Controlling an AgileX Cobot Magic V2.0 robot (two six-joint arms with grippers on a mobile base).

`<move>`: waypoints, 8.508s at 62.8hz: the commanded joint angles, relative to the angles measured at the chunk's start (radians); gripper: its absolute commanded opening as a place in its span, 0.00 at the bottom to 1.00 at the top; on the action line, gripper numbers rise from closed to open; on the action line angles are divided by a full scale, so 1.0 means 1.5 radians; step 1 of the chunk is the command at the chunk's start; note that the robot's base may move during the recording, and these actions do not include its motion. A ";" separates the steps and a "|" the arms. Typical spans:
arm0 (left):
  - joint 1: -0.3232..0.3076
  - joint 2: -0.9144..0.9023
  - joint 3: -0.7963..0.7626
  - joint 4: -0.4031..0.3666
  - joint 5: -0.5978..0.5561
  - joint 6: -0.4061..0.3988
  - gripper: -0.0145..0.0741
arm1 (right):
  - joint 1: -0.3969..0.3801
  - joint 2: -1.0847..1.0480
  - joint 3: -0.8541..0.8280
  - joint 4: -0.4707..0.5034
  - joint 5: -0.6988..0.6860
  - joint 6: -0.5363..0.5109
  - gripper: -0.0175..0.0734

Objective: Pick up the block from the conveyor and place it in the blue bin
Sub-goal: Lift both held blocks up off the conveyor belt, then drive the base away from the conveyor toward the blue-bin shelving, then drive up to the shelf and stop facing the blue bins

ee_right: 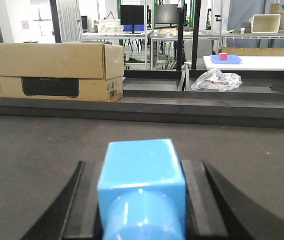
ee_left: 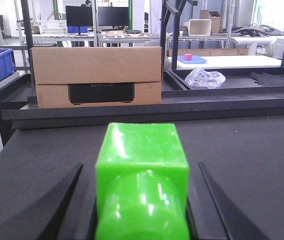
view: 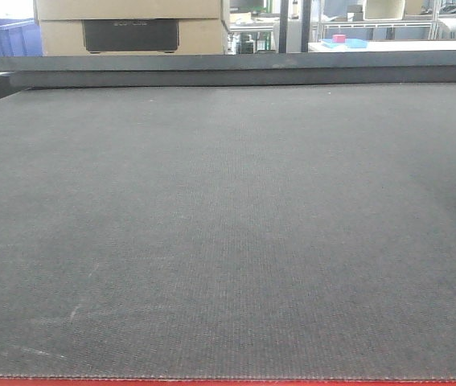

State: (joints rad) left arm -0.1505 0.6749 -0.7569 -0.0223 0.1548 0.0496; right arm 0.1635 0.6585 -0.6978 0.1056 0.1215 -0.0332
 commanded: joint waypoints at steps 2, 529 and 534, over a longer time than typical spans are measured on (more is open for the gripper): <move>-0.005 -0.002 -0.002 0.000 -0.011 0.000 0.04 | 0.000 -0.004 0.002 -0.005 -0.011 -0.002 0.01; -0.005 -0.002 -0.002 0.000 -0.013 0.000 0.04 | 0.000 -0.004 0.002 -0.005 -0.017 -0.002 0.01; -0.005 -0.002 -0.002 0.000 -0.013 0.000 0.04 | 0.000 -0.004 0.002 -0.005 -0.017 -0.002 0.01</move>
State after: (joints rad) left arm -0.1505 0.6744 -0.7569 -0.0223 0.1548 0.0515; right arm 0.1635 0.6536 -0.6978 0.1038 0.1197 -0.0337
